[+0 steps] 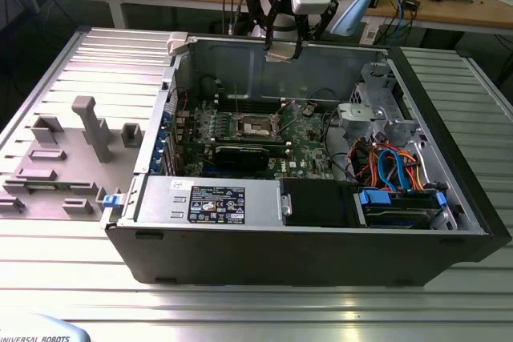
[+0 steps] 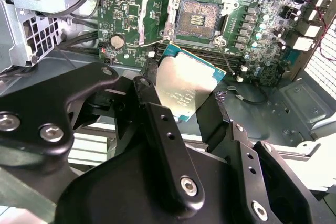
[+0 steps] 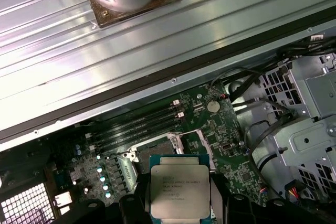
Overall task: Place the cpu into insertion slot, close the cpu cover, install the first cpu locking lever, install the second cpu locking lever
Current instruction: 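Place the cpu into insertion slot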
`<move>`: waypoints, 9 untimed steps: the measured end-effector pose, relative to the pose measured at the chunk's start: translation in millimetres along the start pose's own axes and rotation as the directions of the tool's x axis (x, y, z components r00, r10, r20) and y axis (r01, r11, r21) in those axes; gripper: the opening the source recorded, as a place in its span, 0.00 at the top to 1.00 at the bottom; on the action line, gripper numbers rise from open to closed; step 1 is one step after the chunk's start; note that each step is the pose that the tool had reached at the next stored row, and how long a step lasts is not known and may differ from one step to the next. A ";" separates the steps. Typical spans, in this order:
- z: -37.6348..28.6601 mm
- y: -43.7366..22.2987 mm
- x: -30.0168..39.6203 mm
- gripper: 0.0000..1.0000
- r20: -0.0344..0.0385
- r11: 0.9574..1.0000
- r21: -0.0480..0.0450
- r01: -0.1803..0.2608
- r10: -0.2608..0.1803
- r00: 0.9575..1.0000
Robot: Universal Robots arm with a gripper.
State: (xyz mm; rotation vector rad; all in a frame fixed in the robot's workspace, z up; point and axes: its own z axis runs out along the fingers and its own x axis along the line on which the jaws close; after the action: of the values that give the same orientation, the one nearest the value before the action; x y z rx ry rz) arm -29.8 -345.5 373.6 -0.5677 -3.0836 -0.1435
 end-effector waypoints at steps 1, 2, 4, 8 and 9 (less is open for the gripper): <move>0.0 0.0 0.0 0.46 0.000 1.000 0.000 0.000 0.000 1.000; 0.0 0.0 0.0 0.46 0.000 1.000 0.000 0.000 0.000 1.000; 0.0 0.0 0.0 0.46 0.000 1.000 0.000 0.000 0.000 1.000; 0.0 0.0 0.0 0.46 0.001 1.000 0.000 -0.006 0.006 1.000; 0.0 0.0 0.0 0.46 0.001 1.000 0.000 -0.008 0.008 1.000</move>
State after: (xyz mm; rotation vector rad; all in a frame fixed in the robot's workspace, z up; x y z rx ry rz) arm -29.8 -345.5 373.6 -0.5801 -3.0817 -0.1436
